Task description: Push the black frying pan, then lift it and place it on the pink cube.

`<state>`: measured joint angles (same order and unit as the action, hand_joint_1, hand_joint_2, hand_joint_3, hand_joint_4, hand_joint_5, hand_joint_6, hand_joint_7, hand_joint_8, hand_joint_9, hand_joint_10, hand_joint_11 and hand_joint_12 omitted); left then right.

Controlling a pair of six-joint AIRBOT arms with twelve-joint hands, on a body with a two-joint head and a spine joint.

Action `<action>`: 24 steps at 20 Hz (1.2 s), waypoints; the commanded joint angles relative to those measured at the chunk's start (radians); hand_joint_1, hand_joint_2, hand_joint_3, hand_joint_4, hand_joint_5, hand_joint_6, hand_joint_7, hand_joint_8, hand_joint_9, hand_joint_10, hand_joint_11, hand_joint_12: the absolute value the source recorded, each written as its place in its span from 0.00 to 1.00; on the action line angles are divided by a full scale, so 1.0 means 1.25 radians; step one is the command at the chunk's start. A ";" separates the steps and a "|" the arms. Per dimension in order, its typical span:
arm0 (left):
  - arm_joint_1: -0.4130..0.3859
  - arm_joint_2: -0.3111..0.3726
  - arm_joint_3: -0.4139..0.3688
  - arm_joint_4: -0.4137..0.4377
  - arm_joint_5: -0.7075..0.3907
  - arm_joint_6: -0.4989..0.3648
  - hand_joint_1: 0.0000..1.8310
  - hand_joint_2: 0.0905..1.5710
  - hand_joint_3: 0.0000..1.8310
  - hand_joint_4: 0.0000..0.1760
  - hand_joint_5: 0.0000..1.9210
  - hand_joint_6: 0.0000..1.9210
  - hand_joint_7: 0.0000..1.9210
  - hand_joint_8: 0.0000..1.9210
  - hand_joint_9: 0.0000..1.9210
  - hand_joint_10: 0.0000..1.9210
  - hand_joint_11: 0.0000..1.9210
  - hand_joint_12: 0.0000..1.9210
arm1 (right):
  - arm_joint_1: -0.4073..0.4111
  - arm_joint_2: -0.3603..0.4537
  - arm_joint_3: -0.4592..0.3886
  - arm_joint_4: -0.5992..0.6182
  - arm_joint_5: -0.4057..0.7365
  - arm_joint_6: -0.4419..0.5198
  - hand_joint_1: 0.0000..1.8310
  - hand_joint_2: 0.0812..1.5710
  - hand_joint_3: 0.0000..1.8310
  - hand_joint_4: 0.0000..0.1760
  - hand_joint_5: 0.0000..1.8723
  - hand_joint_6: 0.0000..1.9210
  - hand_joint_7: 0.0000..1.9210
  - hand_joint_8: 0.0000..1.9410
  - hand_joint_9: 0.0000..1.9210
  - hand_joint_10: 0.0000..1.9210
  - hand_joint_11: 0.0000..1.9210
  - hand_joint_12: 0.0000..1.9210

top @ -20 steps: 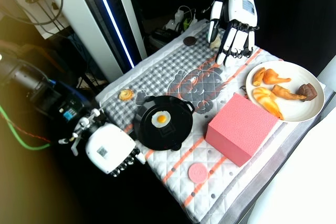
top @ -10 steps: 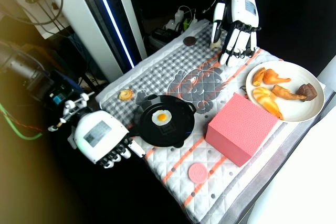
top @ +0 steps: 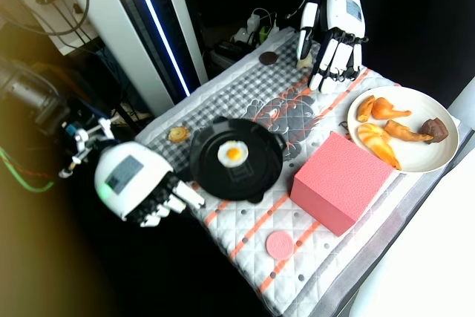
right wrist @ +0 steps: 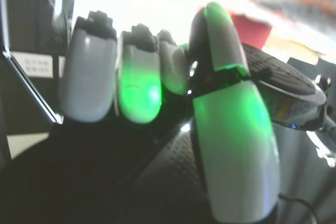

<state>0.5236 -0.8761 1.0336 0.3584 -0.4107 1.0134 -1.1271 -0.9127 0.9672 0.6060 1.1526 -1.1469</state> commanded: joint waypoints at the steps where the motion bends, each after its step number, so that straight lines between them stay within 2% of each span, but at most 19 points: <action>1: -0.006 0.010 -0.001 -0.017 -0.085 -0.006 0.44 0.84 0.00 0.00 0.28 0.00 0.22 0.00 0.25 0.00 0.00 0.71 | 0.001 0.017 -0.003 -0.018 0.118 0.005 0.80 0.83 0.00 0.00 0.66 1.00 0.77 1.00 0.84 1.00 0.86 1.00; 4: -0.005 0.012 -0.001 -0.019 -0.085 -0.006 0.43 0.84 0.00 0.00 0.29 0.00 0.23 0.00 0.25 0.00 0.00 0.72 | 0.002 0.040 -0.010 -0.036 0.124 0.005 0.76 0.84 0.00 0.00 0.68 1.00 0.78 1.00 0.85 1.00 0.87 1.00; 7: -0.006 0.012 0.000 -0.019 -0.082 -0.006 0.38 0.86 0.00 0.00 0.29 0.00 0.24 0.00 0.26 0.01 0.00 0.75 | 0.042 0.053 -0.006 -0.055 0.120 0.005 0.75 0.83 0.00 0.00 0.66 1.00 0.79 1.00 0.86 1.00 0.87 1.00; 8: -0.007 0.012 0.000 -0.019 -0.081 -0.006 0.40 0.85 0.00 0.00 0.30 0.01 0.24 0.00 0.26 0.01 0.00 0.75 | 0.054 0.053 -0.001 -0.057 0.111 0.005 0.74 0.83 0.00 0.00 0.66 1.00 0.80 1.00 0.87 1.00 0.88 1.00; 12: -0.011 0.008 0.001 -0.019 -0.081 -0.005 0.40 0.85 0.00 0.00 0.29 0.00 0.24 0.00 0.25 0.00 0.00 0.74 | 0.131 0.048 0.035 -0.076 0.045 0.005 0.80 0.80 0.00 0.00 0.65 1.00 0.77 1.00 0.85 1.00 0.86 1.00; 16: -0.011 0.006 0.003 -0.019 -0.081 -0.005 0.42 0.85 0.00 0.00 0.30 0.00 0.24 0.00 0.25 0.00 0.00 0.74 | 0.217 0.011 0.095 -0.085 -0.032 0.004 0.80 0.79 0.00 0.00 0.67 1.00 0.75 1.00 0.84 1.00 0.87 1.00; 17: -0.011 0.003 0.005 -0.018 -0.081 -0.005 0.41 0.85 0.00 0.00 0.30 0.00 0.25 0.00 0.26 0.00 0.00 0.73 | 0.255 -0.008 0.122 -0.088 -0.066 0.004 0.84 0.79 0.00 0.00 0.69 1.00 0.77 1.00 0.85 1.00 0.87 1.00; 18: -0.011 0.002 0.005 -0.018 -0.081 -0.005 0.40 0.85 0.00 0.00 0.30 0.00 0.25 0.00 0.26 0.00 0.00 0.73 | 0.266 -0.015 0.132 -0.089 -0.076 0.004 0.85 0.78 0.00 0.00 0.70 1.00 0.78 1.00 0.84 1.00 0.87 1.00; 24: -0.011 -0.005 0.011 -0.018 -0.089 -0.005 0.39 0.86 0.00 0.00 0.30 0.00 0.24 0.00 0.25 0.00 0.00 0.72 | 0.388 -0.104 0.246 -0.092 -0.218 -0.018 0.77 0.81 0.00 0.00 0.68 1.00 0.76 1.00 0.84 1.00 0.86 1.00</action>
<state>0.5220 -0.8829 1.0447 0.3557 -0.4168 1.0138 -0.6544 -1.0454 1.2758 0.5110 0.7956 -1.1683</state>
